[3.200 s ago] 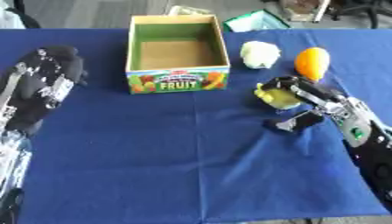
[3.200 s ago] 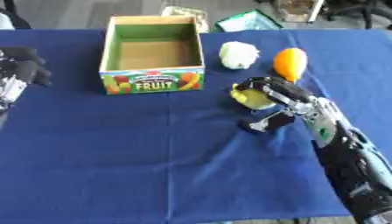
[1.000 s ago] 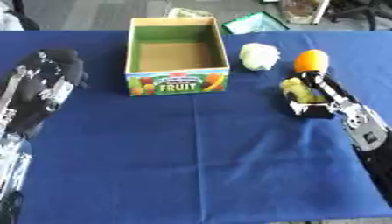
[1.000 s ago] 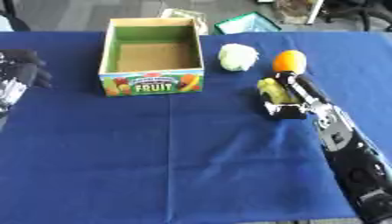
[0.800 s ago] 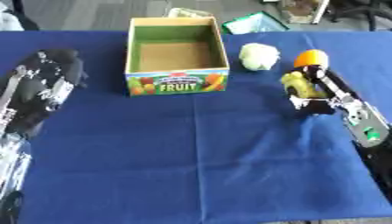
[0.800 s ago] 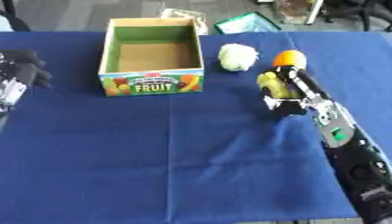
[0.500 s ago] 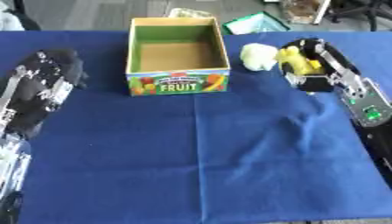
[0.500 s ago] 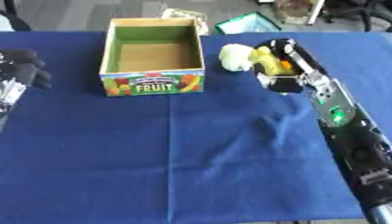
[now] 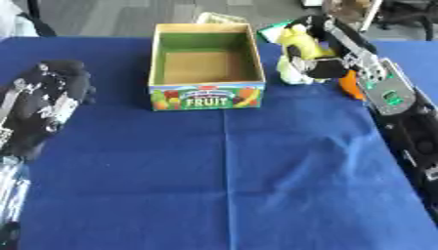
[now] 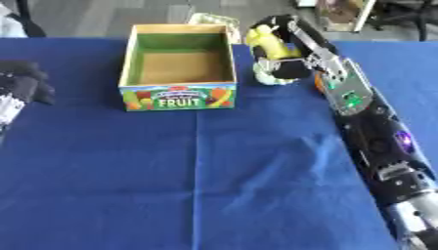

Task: Pick up objects on the table and place them in the box.

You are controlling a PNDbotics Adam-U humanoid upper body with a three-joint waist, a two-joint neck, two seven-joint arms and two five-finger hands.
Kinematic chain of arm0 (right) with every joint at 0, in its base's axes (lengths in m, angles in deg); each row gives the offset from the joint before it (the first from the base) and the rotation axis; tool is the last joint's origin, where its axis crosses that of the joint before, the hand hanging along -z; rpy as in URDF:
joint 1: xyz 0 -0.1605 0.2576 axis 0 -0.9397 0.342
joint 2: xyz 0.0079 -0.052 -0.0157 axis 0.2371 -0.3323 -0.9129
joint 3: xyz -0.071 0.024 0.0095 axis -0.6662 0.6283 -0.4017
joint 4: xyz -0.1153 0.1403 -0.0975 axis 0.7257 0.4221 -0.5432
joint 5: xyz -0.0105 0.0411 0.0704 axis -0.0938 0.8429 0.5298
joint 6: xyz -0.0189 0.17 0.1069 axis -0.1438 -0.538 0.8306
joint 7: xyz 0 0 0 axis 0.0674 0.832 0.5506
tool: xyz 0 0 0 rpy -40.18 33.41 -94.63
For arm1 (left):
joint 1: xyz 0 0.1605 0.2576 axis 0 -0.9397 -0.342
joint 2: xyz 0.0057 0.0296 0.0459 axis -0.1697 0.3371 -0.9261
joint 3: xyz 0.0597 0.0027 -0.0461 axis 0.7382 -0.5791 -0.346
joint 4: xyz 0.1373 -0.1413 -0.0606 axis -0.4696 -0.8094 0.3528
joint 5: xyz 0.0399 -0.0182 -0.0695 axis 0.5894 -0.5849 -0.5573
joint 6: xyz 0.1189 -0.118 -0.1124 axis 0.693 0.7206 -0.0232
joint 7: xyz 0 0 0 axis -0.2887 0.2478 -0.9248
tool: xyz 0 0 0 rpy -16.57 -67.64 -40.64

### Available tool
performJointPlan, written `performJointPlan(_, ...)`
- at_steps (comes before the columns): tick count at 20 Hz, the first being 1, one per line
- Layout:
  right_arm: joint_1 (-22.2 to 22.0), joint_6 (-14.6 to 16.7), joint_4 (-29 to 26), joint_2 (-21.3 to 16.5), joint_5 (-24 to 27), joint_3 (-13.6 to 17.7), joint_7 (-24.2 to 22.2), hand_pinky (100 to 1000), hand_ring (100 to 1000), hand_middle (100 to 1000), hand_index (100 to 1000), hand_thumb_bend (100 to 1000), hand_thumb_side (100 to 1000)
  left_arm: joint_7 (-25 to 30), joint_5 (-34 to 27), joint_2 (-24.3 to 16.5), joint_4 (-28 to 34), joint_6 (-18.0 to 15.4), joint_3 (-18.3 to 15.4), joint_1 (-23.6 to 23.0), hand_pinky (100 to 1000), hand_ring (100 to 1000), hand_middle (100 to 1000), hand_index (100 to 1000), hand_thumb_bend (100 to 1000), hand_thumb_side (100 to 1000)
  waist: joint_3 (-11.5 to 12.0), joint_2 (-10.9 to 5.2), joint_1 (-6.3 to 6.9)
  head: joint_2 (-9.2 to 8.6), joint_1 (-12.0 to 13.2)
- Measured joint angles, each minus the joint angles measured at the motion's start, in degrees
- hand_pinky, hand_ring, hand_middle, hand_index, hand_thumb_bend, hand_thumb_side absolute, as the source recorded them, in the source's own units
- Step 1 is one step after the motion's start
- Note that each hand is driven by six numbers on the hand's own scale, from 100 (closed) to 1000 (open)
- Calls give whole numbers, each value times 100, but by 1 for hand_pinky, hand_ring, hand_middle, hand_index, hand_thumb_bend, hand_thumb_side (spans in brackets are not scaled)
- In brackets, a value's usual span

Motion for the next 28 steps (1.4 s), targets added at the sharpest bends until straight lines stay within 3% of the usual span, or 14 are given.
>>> performJointPlan(10, 436, 221, 36, 317, -421, 33, 153, 506, 490, 598, 789, 100, 100, 175, -96, 2, 43, 15, 179, 353, 574, 607, 599, 719, 388, 353, 578, 149, -58, -281, -468)
performJointPlan(14, 474, 372, 148, 449, -830, 52, 230, 627, 605, 631, 811, 100, 100, 255, -115, 3, 48, 23, 247, 446, 575, 608, 598, 719, 390, 350, 765, 188, -92, -354, -633)
performJointPlan(15, 474, 414, 190, 481, -954, 69, 237, 710, 711, 673, 835, 100, 100, 270, -126, 3, 50, 26, 256, 463, 575, 608, 598, 719, 391, 350, 791, 198, -95, -355, -666)
performJointPlan(16, 474, 468, 228, 505, -1090, 71, 230, 762, 766, 702, 849, 115, 100, 285, -135, 4, 56, 30, 273, 484, 575, 608, 598, 718, 391, 351, 807, 207, -96, -356, -701)
performJointPlan(19, 471, 676, 312, 551, -1654, 75, 147, 905, 909, 795, 885, 307, 100, 325, -154, 15, 77, 36, 297, 514, 574, 608, 598, 718, 392, 353, 814, 229, -108, -356, -802)
performJointPlan(22, 454, 842, 371, 569, -2202, 121, 153, 957, 950, 836, 899, 428, 202, 344, -156, 52, 77, 46, 316, 527, 574, 608, 598, 719, 392, 354, 813, 235, -107, -356, -862)
performJointPlan(25, 421, 904, 412, 590, -2573, 179, 313, 972, 955, 837, 898, 463, 242, 360, -156, 52, 78, 52, 316, 527, 573, 608, 598, 719, 392, 356, 793, 241, -107, -356, -881)
performJointPlan(28, 420, 861, 421, 593, -2694, 214, 600, 959, 941, 818, 889, 451, 211, 364, -156, 53, 78, 53, 316, 527, 573, 608, 598, 719, 393, 357, 717, 242, -105, -356, -872)
